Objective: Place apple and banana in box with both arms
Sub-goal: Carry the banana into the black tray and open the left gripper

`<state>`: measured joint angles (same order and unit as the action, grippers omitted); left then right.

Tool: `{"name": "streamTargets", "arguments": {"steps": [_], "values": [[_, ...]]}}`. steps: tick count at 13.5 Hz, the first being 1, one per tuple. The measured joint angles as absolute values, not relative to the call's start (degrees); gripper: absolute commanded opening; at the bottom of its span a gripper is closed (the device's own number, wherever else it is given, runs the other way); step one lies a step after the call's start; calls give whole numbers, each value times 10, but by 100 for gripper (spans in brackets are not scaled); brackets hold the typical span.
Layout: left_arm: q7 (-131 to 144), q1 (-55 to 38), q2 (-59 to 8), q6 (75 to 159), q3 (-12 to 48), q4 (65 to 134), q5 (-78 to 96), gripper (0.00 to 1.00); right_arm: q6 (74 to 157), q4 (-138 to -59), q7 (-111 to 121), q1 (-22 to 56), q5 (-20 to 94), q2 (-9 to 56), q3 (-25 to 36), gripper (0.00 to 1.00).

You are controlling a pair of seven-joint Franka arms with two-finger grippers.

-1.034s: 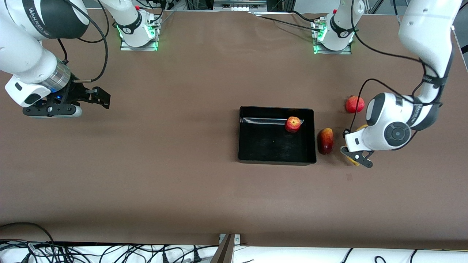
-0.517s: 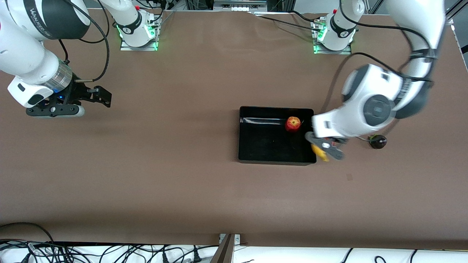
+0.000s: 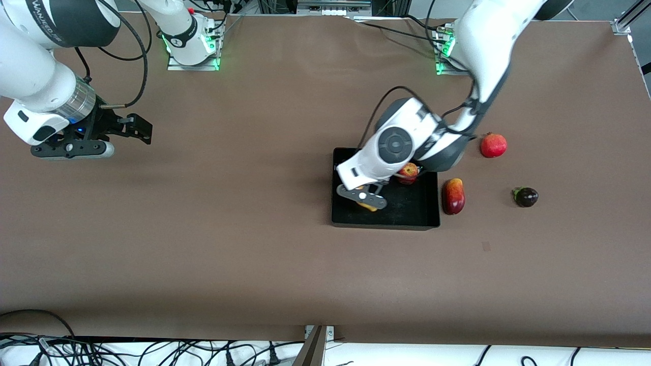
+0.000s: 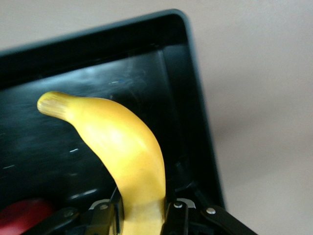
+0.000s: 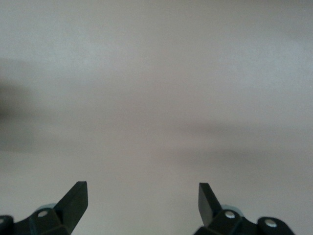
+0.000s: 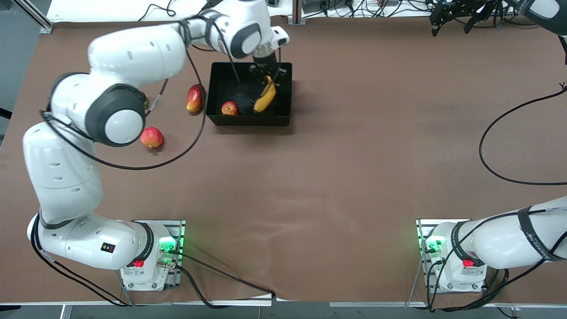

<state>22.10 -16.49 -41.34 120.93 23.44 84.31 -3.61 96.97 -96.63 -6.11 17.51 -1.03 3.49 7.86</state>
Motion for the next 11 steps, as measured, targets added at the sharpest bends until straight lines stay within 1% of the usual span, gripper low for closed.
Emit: {"name": "streamTargets", "arguments": {"steps": [3, 4, 5, 6, 7, 10, 11], "values": [[225, -162, -449, 1230, 230, 837, -36, 0, 967, -966, -61, 175, -9, 33, 68, 100], [225, -161, -458, 1235, 230, 836, -36, 3, 967, -966, -61, 176, -3, 32, 66, 100], [225, -161, -466, 1240, 230, 836, -36, 30, 967, -965, -58, 176, 5, 31, 63, 100], [225, -161, -471, 1243, 230, 835, -36, 89, 967, -965, -52, 176, 8, 30, 61, 100], [225, -160, -475, 1245, 229, 835, -36, 100, 967, -965, -43, 176, 10, 29, 61, 100], [225, -153, -474, 1240, 229, 824, -36, 100, 967, -965, -37, 176, 18, 28, 59, 100], [225, -149, -464, 1219, 228, 814, -36, 100, 967, -965, -37, 176, 23, 29, 54, 100]]}}
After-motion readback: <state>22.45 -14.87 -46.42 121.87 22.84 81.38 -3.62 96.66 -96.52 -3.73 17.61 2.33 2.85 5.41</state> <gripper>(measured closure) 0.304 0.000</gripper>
